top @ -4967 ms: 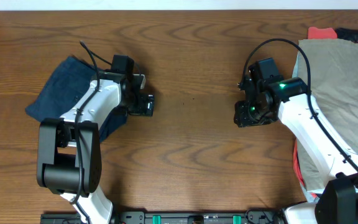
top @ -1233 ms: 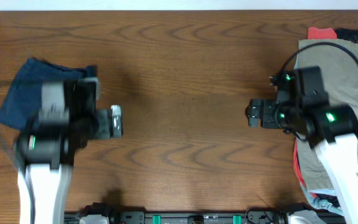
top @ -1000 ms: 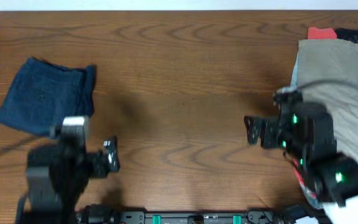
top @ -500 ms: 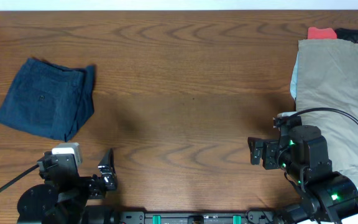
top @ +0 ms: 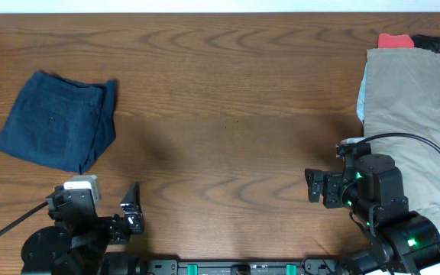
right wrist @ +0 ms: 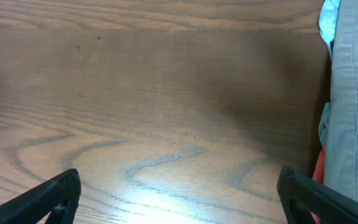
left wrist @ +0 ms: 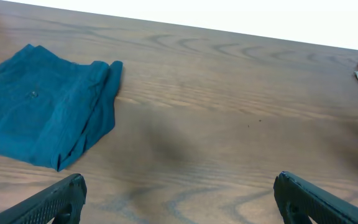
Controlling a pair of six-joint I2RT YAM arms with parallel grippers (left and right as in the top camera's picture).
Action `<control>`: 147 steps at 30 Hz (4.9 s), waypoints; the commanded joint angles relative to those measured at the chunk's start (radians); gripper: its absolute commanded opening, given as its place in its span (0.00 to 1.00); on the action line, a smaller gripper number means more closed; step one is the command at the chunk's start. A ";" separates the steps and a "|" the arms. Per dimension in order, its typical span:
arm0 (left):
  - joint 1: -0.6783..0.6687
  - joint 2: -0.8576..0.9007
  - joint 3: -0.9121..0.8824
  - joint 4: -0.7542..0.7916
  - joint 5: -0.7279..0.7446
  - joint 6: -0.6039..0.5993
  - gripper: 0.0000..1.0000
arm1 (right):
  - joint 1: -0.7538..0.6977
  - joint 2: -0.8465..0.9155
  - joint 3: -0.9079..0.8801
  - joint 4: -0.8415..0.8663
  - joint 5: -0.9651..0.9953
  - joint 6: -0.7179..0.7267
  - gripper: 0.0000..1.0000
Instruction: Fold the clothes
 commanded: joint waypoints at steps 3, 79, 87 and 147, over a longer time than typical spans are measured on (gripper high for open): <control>0.000 -0.001 -0.008 -0.001 -0.005 -0.011 0.98 | -0.001 -0.016 -0.006 -0.021 0.037 -0.013 0.99; 0.000 -0.001 -0.008 -0.001 -0.005 -0.011 0.98 | -0.261 -0.687 -0.719 0.807 -0.046 -0.285 0.99; 0.000 -0.003 -0.009 -0.001 -0.005 -0.011 0.98 | -0.261 -0.687 -0.719 0.807 -0.046 -0.285 0.99; 0.042 -0.335 -0.944 0.957 -0.012 0.048 0.98 | -0.261 -0.687 -0.719 0.808 -0.046 -0.285 0.99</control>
